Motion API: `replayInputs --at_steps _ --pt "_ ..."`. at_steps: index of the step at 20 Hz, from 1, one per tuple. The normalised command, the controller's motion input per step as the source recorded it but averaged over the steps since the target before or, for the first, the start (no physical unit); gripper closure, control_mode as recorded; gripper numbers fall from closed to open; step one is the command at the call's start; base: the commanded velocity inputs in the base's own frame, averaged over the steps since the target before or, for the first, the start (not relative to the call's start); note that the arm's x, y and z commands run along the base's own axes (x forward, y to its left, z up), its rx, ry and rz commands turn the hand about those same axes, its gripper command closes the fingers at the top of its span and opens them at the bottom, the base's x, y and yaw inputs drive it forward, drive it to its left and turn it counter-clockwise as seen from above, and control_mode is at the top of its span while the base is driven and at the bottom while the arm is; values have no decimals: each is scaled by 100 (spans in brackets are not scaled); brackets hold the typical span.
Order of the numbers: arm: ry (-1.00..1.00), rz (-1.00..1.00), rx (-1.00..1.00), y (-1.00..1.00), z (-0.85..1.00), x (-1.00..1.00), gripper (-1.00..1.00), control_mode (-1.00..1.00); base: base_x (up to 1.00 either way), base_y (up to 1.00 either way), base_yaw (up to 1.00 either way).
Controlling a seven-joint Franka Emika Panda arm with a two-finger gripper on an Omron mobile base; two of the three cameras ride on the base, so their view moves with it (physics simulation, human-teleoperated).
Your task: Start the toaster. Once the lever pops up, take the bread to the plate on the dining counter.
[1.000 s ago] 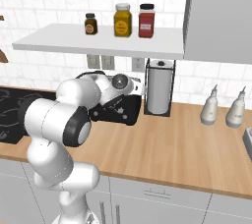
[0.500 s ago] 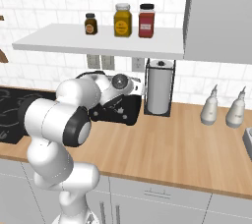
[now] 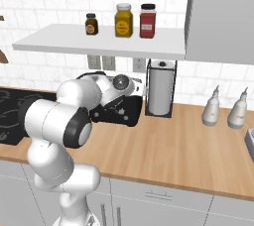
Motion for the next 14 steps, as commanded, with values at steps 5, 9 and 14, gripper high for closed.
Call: replayInputs --at_steps 5,9,14 --pt "0 0 0 0 0 0 -100 -100 0 0 0" --pt "0 0 0 0 0 0 -100 -100 0 0 0" --pt "0 0 0 0 0 0 -100 -100 0 0 0"
